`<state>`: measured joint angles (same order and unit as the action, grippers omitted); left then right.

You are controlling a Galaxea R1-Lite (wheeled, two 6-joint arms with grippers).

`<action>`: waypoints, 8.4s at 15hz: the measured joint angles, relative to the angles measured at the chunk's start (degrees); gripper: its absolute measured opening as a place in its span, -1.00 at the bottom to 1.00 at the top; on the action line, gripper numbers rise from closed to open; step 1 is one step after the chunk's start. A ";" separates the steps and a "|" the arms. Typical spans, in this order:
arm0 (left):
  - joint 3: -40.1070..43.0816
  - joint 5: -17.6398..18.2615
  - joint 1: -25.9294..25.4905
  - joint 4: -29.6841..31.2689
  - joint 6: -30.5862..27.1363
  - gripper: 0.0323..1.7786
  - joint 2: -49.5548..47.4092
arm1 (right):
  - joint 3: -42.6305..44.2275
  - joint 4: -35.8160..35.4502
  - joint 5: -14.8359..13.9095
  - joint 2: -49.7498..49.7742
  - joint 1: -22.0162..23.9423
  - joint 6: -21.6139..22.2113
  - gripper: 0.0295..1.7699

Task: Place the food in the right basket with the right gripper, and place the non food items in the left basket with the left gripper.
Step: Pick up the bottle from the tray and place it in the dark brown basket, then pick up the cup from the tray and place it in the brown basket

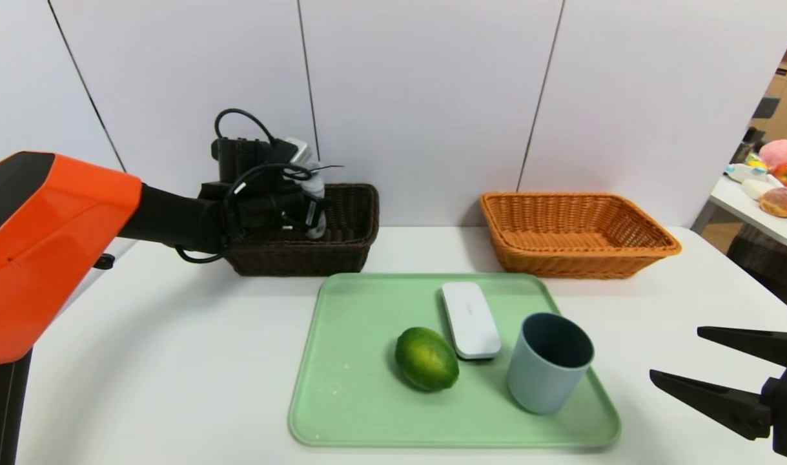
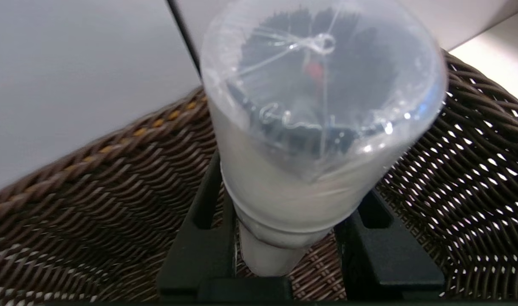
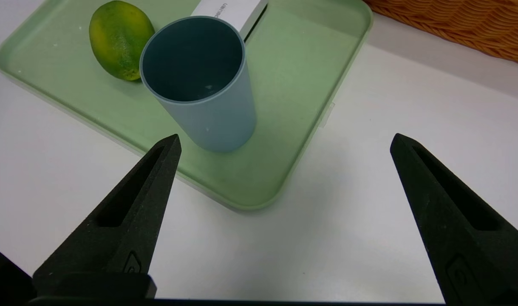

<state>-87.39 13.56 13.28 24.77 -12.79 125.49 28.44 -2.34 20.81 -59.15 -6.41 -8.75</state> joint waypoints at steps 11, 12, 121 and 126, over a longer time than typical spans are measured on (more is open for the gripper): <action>1.45 -0.11 -0.22 -0.79 2.21 0.58 -3.55 | -0.24 0.00 0.07 0.24 0.07 0.02 0.92; 2.12 -0.17 -0.27 -1.73 2.27 0.62 -5.23 | -0.24 0.00 0.07 0.44 0.05 0.07 0.92; 7.70 4.85 7.83 5.92 4.78 0.30 -13.60 | 0.44 0.02 -0.06 4.28 4.41 3.63 0.92; 7.39 4.91 4.22 2.54 4.77 0.30 -12.29 | 0.37 0.00 -0.09 4.13 4.41 3.57 0.92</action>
<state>-80.01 18.47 17.49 27.31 -8.02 113.20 28.81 -2.34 20.72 -55.02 -2.00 -5.18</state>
